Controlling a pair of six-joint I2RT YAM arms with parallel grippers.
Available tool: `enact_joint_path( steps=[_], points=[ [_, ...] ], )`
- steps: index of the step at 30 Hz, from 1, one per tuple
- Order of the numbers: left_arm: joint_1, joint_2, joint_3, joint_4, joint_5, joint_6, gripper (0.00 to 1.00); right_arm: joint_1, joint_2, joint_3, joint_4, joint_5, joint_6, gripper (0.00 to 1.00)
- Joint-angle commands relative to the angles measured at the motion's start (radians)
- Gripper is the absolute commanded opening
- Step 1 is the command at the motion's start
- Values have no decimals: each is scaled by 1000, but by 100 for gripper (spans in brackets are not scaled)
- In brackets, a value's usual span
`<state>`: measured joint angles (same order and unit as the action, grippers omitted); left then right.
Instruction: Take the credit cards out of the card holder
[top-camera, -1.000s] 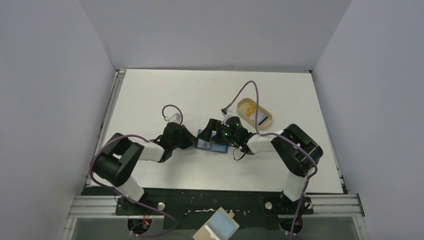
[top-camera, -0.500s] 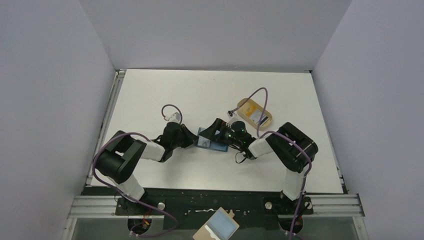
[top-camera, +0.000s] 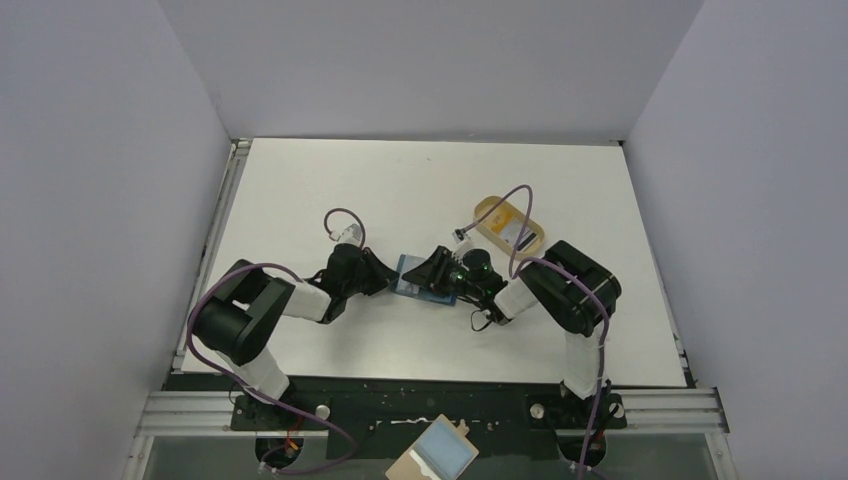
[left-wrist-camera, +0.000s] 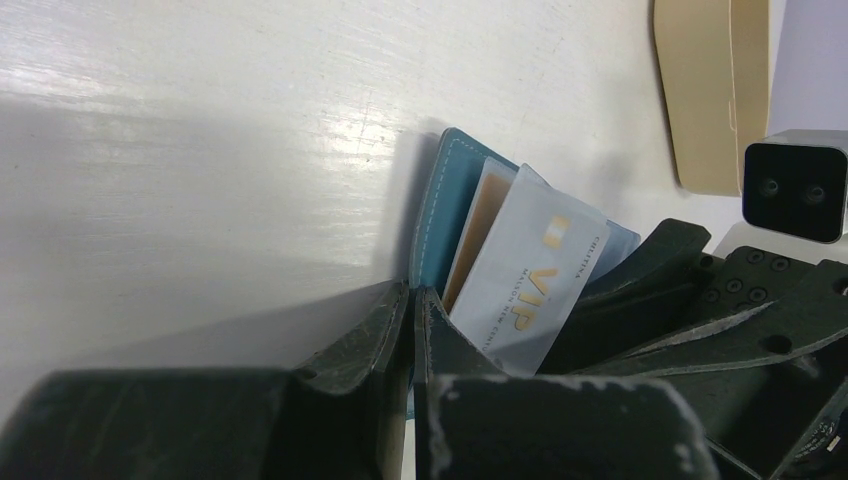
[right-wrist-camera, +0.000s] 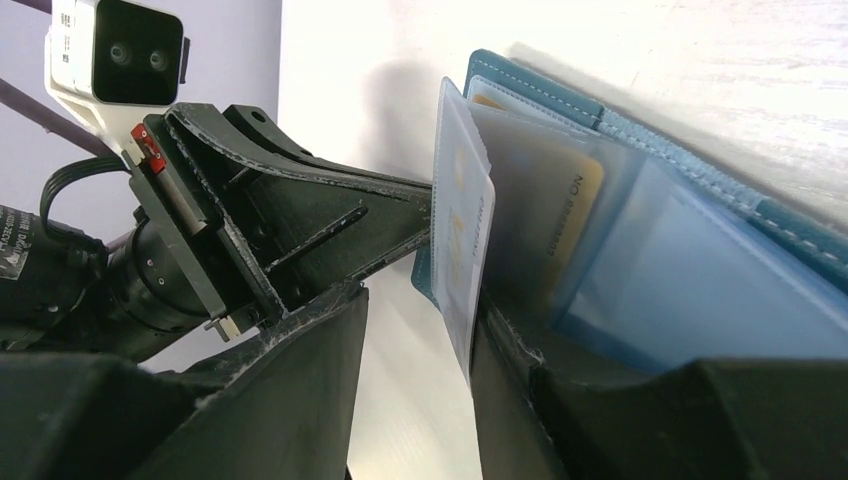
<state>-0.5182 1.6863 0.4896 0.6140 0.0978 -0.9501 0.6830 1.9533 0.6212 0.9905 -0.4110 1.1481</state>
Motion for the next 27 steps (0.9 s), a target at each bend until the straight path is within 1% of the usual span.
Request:
enact_joint_path(
  steps=[1,4,11,27],
  points=[
    [-17,36,-3,-100,17,22,0,15,-18,-7,124,-35,14,41],
    [-17,39,-1,-100,19,24,0,-4,-36,-28,126,-37,12,40],
    [-16,46,2,-100,22,25,0,-33,-68,-61,129,-41,10,30],
    [-16,65,9,-99,31,25,0,-74,-107,-135,132,-62,-2,28]
  ],
)
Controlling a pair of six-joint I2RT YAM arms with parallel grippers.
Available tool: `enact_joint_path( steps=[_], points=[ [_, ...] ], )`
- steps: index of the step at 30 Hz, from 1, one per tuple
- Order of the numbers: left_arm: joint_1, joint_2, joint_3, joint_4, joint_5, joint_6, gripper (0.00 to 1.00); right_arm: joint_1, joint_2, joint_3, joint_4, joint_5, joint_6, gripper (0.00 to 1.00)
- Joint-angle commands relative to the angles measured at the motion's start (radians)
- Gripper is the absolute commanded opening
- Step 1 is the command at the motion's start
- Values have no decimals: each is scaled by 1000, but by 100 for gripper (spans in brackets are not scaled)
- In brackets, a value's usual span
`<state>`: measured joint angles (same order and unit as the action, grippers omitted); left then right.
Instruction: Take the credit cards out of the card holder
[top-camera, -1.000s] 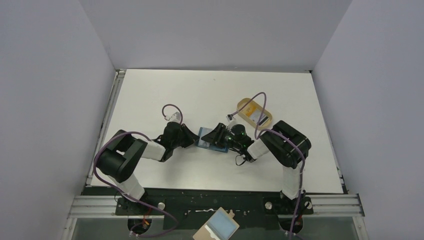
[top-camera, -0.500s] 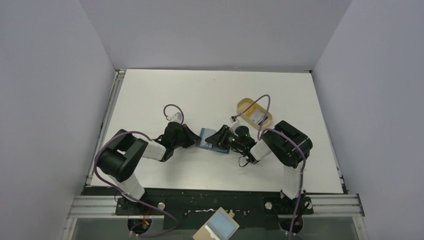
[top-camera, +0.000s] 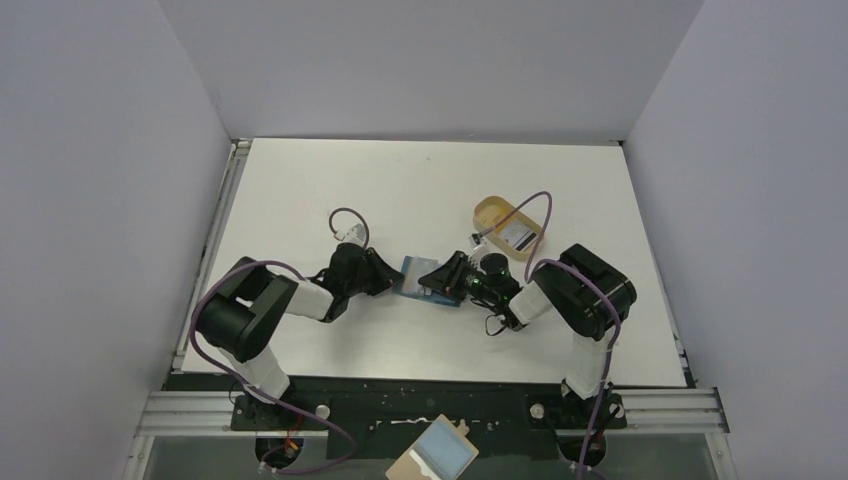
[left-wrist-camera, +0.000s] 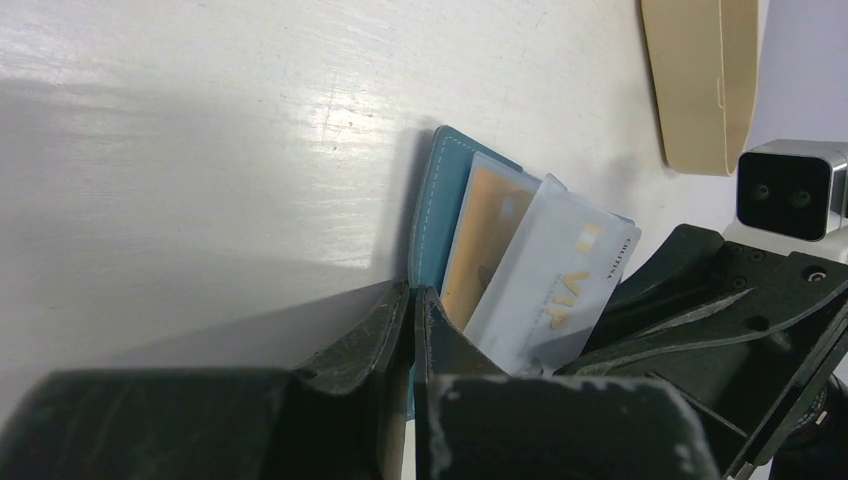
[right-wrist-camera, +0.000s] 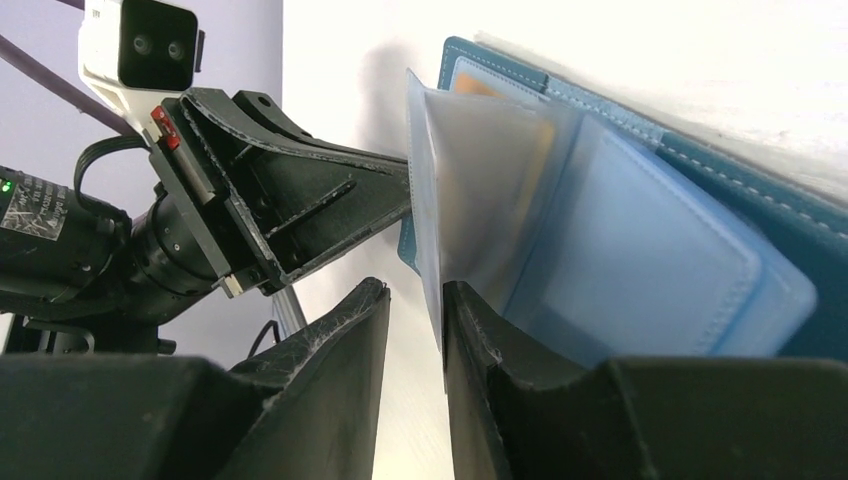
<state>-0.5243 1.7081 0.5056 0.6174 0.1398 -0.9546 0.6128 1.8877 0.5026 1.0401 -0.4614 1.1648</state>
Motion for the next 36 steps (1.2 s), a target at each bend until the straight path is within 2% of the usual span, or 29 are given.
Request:
enact_joint_path(
  steps=[1,8,12,16,18,22,24,26,31,33,36],
  points=[
    [-10,44,-7,-102,-10,30,0,-5,-40,-22,83,-12,-20,28],
    [-10,48,-6,-101,-6,30,0,-25,-38,-73,88,-8,-28,28],
    [-9,53,-4,-98,-4,29,0,-33,-32,-85,86,-7,-35,12],
    [-10,54,-4,-97,-3,29,0,-39,-17,-90,99,-10,-31,8],
    [-10,54,-4,-97,-2,29,0,-43,-15,-94,98,-9,-31,1],
    [-9,53,-4,-97,1,30,0,-77,-37,-116,80,-40,-30,0],
    [-9,52,-4,-98,2,30,0,-109,-95,-125,-2,-74,-54,0],
    [-9,50,-1,-97,9,33,0,-139,-196,-118,-160,-107,-117,0],
    [-7,55,16,-105,18,47,0,-157,-489,65,-803,-87,-381,0],
    [-6,60,21,-105,21,50,0,-180,-555,154,-931,-75,-418,0],
    [-6,62,27,-102,27,50,0,-284,-596,264,-1010,-89,-428,0]
  ],
)
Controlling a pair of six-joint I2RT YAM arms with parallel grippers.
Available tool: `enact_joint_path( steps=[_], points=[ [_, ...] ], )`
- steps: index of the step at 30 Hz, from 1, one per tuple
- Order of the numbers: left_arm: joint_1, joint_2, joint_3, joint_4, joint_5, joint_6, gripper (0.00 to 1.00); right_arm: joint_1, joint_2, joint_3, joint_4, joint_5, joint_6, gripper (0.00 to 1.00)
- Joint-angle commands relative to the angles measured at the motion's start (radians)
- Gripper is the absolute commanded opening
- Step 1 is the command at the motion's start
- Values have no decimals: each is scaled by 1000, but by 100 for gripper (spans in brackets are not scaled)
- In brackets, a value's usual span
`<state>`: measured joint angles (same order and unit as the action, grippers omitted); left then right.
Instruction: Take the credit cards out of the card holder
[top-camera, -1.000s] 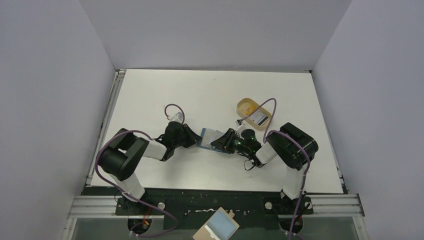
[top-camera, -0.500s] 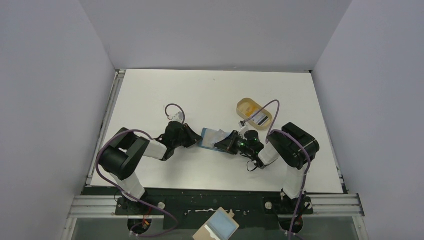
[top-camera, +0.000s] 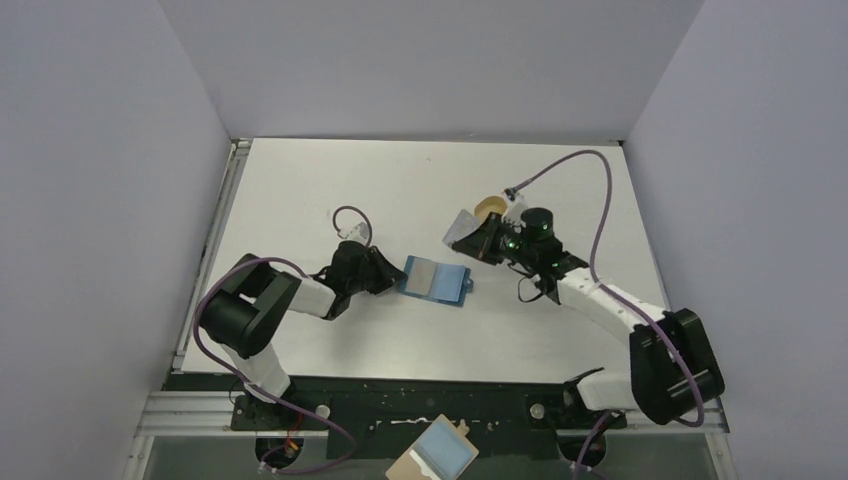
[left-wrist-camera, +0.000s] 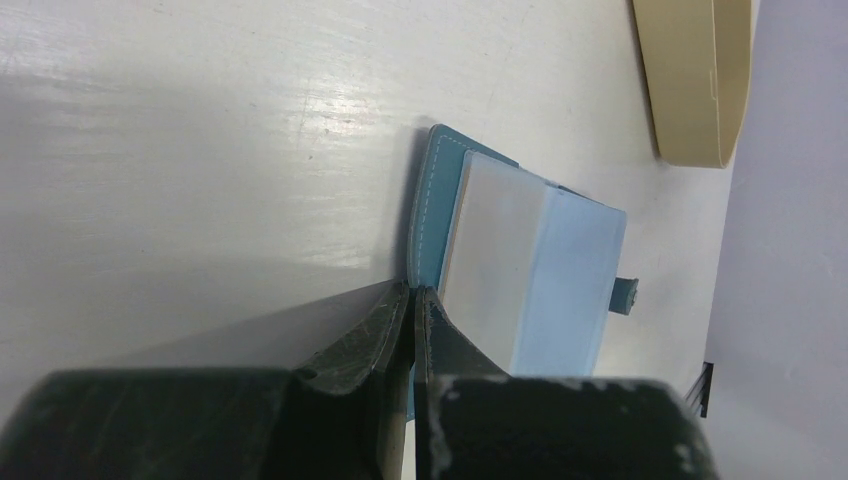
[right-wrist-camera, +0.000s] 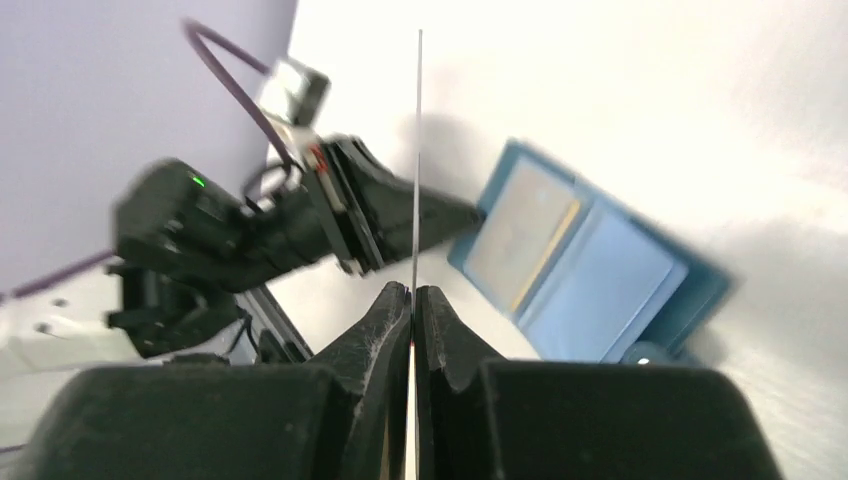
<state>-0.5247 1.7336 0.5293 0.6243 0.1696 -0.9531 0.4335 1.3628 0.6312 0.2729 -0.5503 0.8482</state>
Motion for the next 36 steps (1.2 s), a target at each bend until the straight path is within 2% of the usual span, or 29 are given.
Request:
enact_joint_path(
  steps=[1,6,11,18,36],
  points=[
    [-6,35,3,-109,0,48,0,-165,-69,166,-266,-10,-116,0],
    [-6,14,1,-118,4,59,0,-369,34,288,-330,-77,-133,0],
    [-6,-3,1,-129,2,63,0,-473,141,346,-397,-121,-172,0],
    [-6,8,8,-130,11,61,0,-484,219,343,-449,-137,-211,0],
    [-6,15,7,-128,21,54,0,-493,299,243,-337,-132,-169,0]
  ],
)
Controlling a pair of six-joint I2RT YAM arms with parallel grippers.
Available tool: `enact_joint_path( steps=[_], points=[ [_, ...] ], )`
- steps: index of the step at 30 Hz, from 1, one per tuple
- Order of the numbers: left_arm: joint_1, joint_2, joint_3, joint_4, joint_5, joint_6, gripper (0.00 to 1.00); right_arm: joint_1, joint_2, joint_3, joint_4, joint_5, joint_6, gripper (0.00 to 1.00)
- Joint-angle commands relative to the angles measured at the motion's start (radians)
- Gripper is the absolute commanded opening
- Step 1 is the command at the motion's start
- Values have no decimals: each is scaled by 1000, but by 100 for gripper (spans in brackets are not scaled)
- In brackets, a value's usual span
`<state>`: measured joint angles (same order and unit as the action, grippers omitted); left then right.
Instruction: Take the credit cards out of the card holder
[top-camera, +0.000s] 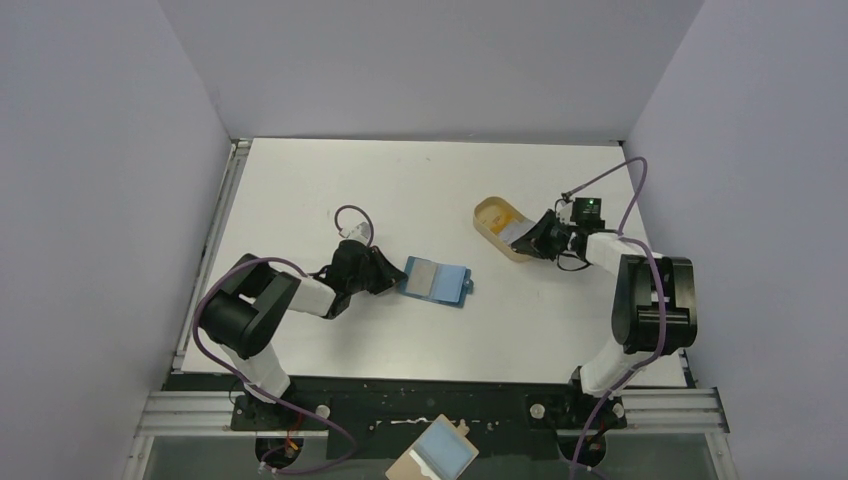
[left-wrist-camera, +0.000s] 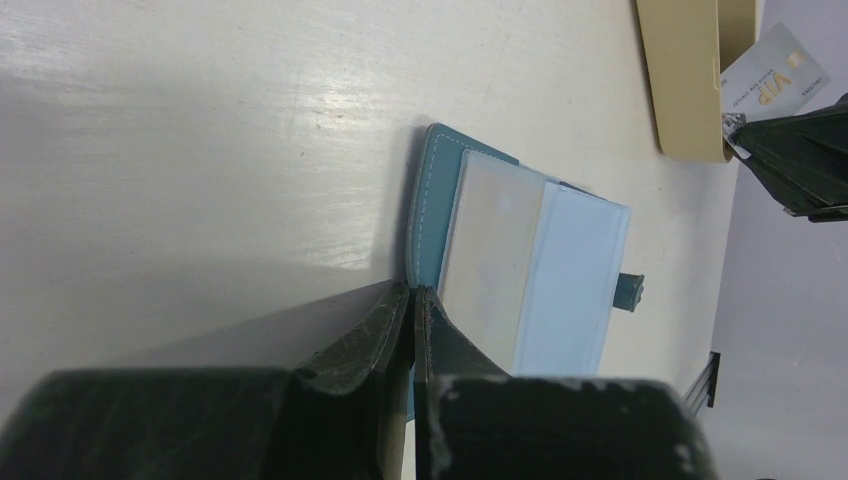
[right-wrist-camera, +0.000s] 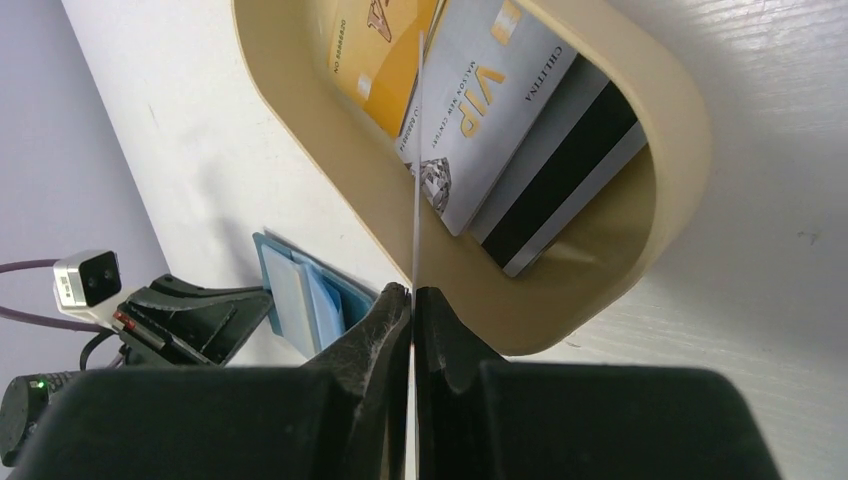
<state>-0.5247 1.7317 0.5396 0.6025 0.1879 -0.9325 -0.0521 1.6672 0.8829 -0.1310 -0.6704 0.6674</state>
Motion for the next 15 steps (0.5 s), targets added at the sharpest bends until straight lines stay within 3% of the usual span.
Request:
enact_joint_path(
  steps=[1,3,10,15],
  points=[
    [-6,17,-2,-107,5,35,0,-10,-2,-12,71,-12,15,0],
    [-6,19,0,-110,5,36,0,-19,3,-23,84,-19,25,0],
    [-6,21,3,-113,8,38,0,-41,-5,-38,99,-26,38,22],
    [-6,23,8,-115,9,40,0,-53,-18,-31,89,-28,37,25]
  ],
)
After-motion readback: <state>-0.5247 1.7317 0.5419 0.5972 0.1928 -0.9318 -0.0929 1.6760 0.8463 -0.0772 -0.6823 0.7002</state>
